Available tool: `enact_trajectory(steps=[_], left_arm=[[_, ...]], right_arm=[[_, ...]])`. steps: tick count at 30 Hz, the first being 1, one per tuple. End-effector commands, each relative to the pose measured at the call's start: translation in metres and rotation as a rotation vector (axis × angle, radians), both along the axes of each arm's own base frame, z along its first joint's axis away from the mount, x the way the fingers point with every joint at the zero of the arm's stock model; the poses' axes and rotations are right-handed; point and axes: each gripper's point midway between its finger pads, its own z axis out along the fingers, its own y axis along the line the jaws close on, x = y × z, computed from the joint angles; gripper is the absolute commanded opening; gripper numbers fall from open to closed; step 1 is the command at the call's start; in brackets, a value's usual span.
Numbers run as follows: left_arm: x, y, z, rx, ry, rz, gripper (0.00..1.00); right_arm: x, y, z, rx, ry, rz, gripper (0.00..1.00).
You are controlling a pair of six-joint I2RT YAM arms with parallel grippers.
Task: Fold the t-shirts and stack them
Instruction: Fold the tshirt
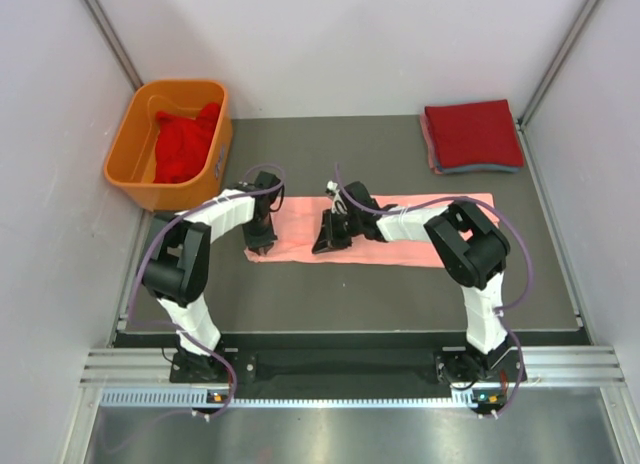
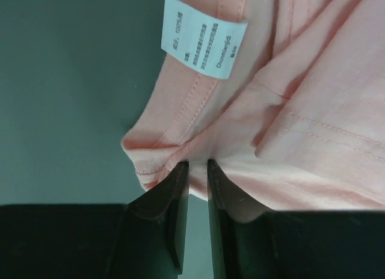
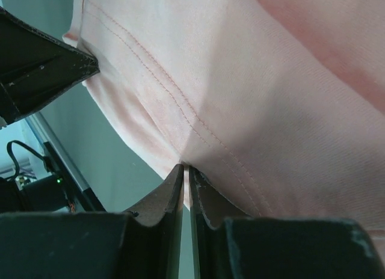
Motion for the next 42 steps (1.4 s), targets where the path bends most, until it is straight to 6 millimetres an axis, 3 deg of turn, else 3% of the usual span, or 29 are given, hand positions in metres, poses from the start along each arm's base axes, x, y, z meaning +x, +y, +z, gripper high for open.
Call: enact_trajectory(steps=[1, 7, 11, 15, 17, 21, 26, 31, 37, 40, 42], left_arm=[[-0.001, 0.023, -0.011, 0.132, 0.006, 0.034, 0.24], [-0.001, 0.032, -0.01, 0.181, 0.012, 0.04, 0.24], [0.011, 0.028, 0.014, 0.172, -0.018, 0.031, 0.24], [0.018, 0.025, 0.044, 0.156, -0.073, 0.031, 0.25], [0.021, 0.022, 0.057, 0.137, -0.105, 0.022, 0.25], [0.023, 0.004, 0.062, 0.029, -0.121, -0.04, 0.26], [0.024, -0.026, 0.046, -0.134, -0.133, -0.081, 0.26], [0.016, -0.008, 0.025, -0.034, -0.073, -0.039, 0.27], [0.018, 0.004, 0.035, -0.047, -0.115, -0.018, 0.33], [0.033, 0.011, 0.046, -0.057, -0.142, -0.016, 0.35], [0.045, 0.015, 0.052, -0.058, -0.158, -0.013, 0.35]], right_arm=[[0.005, -0.018, -0.024, -0.065, -0.006, -0.03, 0.09], [0.005, -0.028, -0.013, -0.086, -0.046, -0.038, 0.09], [0.003, -0.028, 0.002, -0.066, -0.062, -0.031, 0.1], [0.002, -0.025, 0.034, -0.014, -0.101, -0.03, 0.1], [-0.003, -0.029, 0.041, -0.014, -0.092, -0.032, 0.11], [-0.01, -0.042, 0.054, -0.034, -0.111, -0.053, 0.11], [-0.014, -0.061, 0.045, -0.097, -0.122, -0.088, 0.11], [-0.016, -0.08, 0.022, -0.181, -0.12, -0.123, 0.11], [-0.02, -0.095, -0.003, -0.26, -0.103, -0.143, 0.12], [-0.021, -0.1, -0.003, -0.278, -0.104, -0.151, 0.13], [-0.02, -0.1, 0.01, -0.265, -0.131, -0.151, 0.13]])
